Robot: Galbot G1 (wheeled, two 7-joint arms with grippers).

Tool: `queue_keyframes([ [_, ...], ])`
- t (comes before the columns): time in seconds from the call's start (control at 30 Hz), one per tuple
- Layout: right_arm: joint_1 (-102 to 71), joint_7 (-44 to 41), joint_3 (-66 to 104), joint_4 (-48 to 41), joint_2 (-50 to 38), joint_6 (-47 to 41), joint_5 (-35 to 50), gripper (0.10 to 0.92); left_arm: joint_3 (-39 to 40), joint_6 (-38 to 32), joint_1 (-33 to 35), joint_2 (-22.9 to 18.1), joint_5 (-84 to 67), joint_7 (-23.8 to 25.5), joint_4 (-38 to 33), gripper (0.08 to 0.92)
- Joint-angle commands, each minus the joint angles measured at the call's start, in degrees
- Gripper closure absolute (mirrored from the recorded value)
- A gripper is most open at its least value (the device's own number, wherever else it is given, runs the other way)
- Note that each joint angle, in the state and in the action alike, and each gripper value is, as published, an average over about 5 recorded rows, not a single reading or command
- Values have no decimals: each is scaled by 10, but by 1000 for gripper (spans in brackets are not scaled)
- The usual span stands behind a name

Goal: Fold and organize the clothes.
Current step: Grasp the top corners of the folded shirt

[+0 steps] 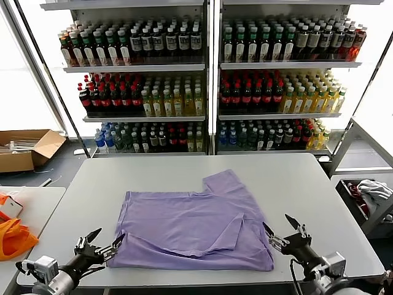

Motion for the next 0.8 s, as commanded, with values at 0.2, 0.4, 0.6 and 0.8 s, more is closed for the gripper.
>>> queue_keyframes([
  [0.2, 452, -157, -225, -371, -30, -64, 20, 203, 203, 17, -367, 147, -83, 51, 314, 177],
  [0.4, 525, -162, -282, -469, 25, -59, 2, 202, 273, 16, -454, 144, -85, 52, 383, 177],
  [0.6, 545, -164, -305, -538, 73, -53, -18, 203, 306, 21, -495, 128, -74, 48, 426, 177],
  [0.8, 545, -162, -307, -582, 113, -39, -48, 203, 318, 21, -506, 114, -66, 49, 455, 177],
])
